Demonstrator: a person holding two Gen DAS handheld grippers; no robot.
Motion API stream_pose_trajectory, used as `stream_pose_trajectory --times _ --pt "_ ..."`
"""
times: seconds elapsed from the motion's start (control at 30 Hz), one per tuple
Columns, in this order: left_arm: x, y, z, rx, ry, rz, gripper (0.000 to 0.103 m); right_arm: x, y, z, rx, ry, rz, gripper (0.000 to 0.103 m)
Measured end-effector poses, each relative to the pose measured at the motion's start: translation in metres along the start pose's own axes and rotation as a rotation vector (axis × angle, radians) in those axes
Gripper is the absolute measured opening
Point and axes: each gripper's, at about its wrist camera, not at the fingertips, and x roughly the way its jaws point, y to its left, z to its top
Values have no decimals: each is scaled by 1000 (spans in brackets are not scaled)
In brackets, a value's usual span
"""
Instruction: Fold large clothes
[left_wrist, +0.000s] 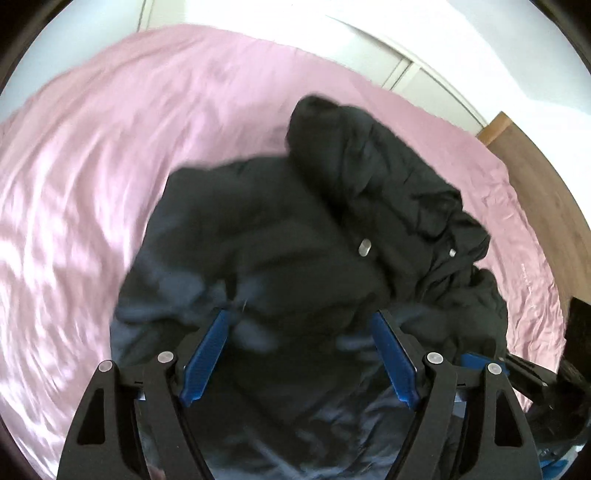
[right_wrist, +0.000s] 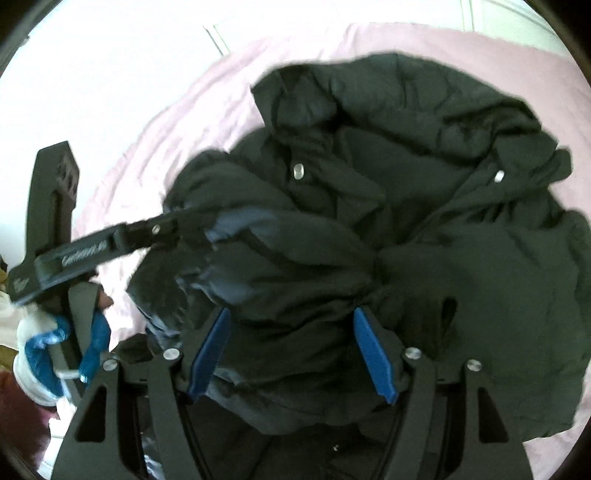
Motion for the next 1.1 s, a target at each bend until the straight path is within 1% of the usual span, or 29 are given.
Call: stream_pose_trajectory --times 0.07,0.17,0.3,0.37,0.47,0.57,0.67,0.8,0.9,0.97,1.03,1.1 --pt "8 -4 15 17 -6 27 79 -10 -4 0 2 -19 -5 68" --pt "32 -1 24 13 25 60 79 -2 -13 -8 8 5 -23 68" --pt "63 5 14 30 82 97 81 20 -25 -18 1 41 -46 68" --pt "72 8 9 33 93 111 81 30 -31 -21 -3 47 -41 68" --pt "81 9 6 26 104 129 82 43 -37 -23 -2 55 -43 68" --pt "85 6 6 44 116 163 83 52 -41 -24 13 63 -49 68" --pt "75 0 5 53 92 181 83 50 -38 -21 1 76 -55 68" --pt "49 -13 5 47 22 159 83 32 -38 -18 -25 76 -27 68" --pt "30 -17 13 38 -18 123 83 9 -49 -18 -35 52 -10 68" --pt "25 -16 24 21 -19 94 83 -8 -64 -14 -24 29 -12 68" --pt "27 -12 37 -23 0 54 84 -26 -87 -10 11 2 -33 68" --pt "28 -9 49 -47 1 40 85 -42 -115 -6 62 -26 -48 71"
